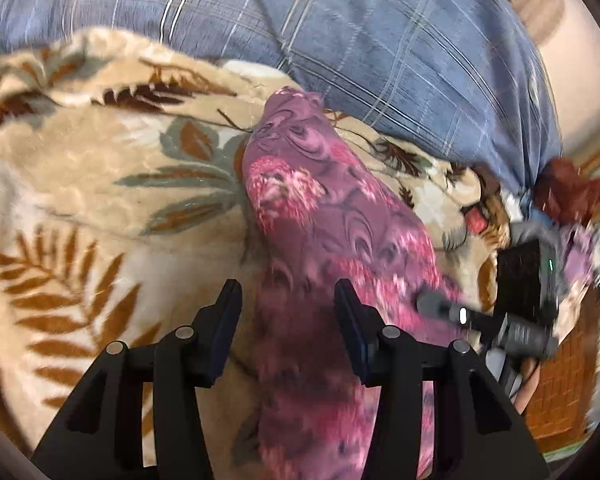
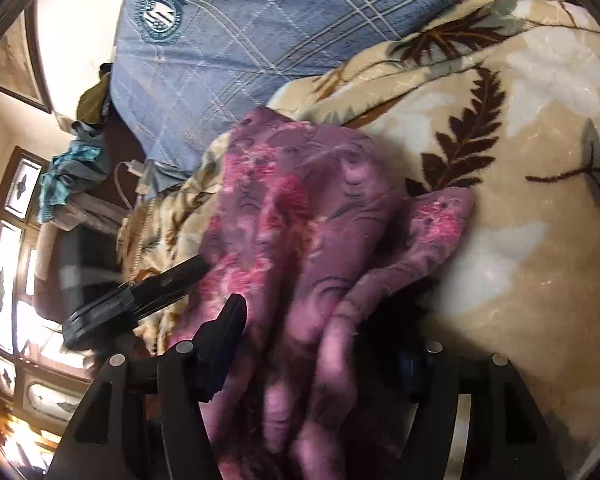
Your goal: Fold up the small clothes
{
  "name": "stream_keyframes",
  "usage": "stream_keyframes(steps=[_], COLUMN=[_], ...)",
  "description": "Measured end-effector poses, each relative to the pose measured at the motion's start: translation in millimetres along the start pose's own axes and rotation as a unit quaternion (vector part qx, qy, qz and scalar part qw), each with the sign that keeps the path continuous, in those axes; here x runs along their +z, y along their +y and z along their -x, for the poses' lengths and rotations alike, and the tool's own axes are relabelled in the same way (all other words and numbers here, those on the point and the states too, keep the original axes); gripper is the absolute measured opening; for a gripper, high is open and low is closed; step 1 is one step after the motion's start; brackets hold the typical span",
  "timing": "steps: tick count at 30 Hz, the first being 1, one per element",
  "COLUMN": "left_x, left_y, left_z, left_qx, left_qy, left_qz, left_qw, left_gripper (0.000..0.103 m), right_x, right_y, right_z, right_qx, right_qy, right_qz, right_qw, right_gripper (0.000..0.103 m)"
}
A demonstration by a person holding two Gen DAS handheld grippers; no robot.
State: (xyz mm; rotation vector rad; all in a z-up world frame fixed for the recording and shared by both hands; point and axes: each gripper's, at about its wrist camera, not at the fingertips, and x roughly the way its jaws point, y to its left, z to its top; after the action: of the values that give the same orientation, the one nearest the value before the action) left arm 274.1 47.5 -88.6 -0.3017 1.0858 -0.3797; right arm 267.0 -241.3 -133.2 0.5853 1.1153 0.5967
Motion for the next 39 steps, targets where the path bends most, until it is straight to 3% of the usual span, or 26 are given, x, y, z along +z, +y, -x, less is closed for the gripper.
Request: stream_keyframes(steps=[3, 7, 10, 13, 18, 23, 26, 30, 32, 34, 39], left_x=[-22, -58, -79, -91, -96, -101, -101, -90, -82, -80, -104], left_y=[3, -1, -4, -3, 1, -11, -17, -29, -30, -27, 1], left_z=[20, 48, 57, 59, 62, 82, 82, 67, 66, 72, 75], left_qx=[-0.001, 0.028, 0.044, 0.046, 0.034, 0.039, 0.032, 0.04, 0.031, 0.011, 0.02], left_qy=[0.006, -0.01, -0.013, -0.017, -0.009, -0.05, -0.056, -0.033, -0.029, -0.045, -0.08], left_qz=[0.014, 0.013, 0.021, 0.038, 0.081, 0.068, 0.055, 0.001, 0.001, 0.006, 0.021], left_qw=[0.9999, 0.9995, 0.9987, 0.9981, 0.9961, 0.9957, 0.9964, 0.9986, 0.9991, 0.9989, 0.9963], left_gripper=[0.046, 0.051, 0.052, 0.057, 0.057, 0.057, 0.057, 0.057, 0.057, 0.057, 0.057], right_x=[-1, -10, -25, -40, -85, -97, -104, -119, -127, -133, -147], right_y=[-6, -12, -10, 5, 22, 29, 33, 30, 28, 26, 41], right_z=[12, 32, 49, 57, 74, 79, 94, 118, 127, 133, 134], right_qx=[0.011, 0.03, 0.017, 0.002, -0.021, -0.063, -0.072, -0.069, -0.067, -0.061, -0.058], right_qy=[-0.018, -0.062, -0.1, -0.108, -0.117, -0.123, -0.15, -0.185, -0.199, -0.209, -0.214], right_qz=[-0.008, -0.019, -0.028, -0.013, 0.014, 0.025, 0.028, 0.014, 0.009, 0.004, 0.037], right_qw=[1.0, 0.997, 0.994, 0.994, 0.993, 0.99, 0.986, 0.98, 0.978, 0.976, 0.974], right_gripper=[0.065, 0.067, 0.067, 0.067, 0.074, 0.074, 0.074, 0.074, 0.074, 0.074, 0.074])
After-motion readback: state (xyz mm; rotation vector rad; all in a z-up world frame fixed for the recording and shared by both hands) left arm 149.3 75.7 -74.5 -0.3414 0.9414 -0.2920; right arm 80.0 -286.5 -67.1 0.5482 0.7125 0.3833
